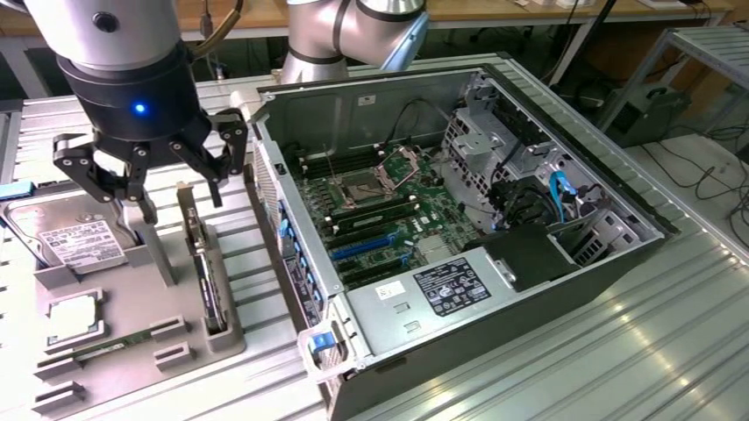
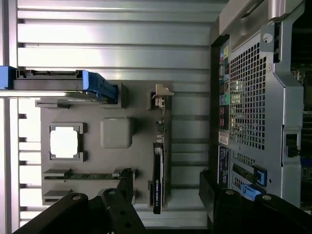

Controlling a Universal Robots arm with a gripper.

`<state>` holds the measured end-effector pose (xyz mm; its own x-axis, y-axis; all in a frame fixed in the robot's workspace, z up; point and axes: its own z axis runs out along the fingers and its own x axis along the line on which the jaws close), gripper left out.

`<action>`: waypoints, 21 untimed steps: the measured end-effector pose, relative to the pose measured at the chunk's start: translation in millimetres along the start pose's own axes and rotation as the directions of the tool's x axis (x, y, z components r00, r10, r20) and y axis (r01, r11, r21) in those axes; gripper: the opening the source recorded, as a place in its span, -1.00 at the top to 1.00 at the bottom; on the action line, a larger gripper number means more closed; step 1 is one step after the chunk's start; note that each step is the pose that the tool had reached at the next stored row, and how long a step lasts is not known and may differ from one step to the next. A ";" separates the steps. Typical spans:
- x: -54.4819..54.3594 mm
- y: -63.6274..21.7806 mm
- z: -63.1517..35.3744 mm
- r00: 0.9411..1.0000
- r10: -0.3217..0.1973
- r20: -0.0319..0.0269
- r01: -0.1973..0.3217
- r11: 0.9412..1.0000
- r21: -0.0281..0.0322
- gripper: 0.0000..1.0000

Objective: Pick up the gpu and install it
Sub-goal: 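Pick up the gpu and move the gpu toward the slot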

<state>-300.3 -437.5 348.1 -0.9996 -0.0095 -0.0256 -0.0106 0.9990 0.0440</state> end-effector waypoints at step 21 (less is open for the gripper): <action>0.3 -1.6 10.4 1.000 0.000 0.000 0.000 1.000 0.000 -0.33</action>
<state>-300.3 -438.6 337.7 -0.9996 -0.0100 -0.0257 -0.0111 0.9990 0.0441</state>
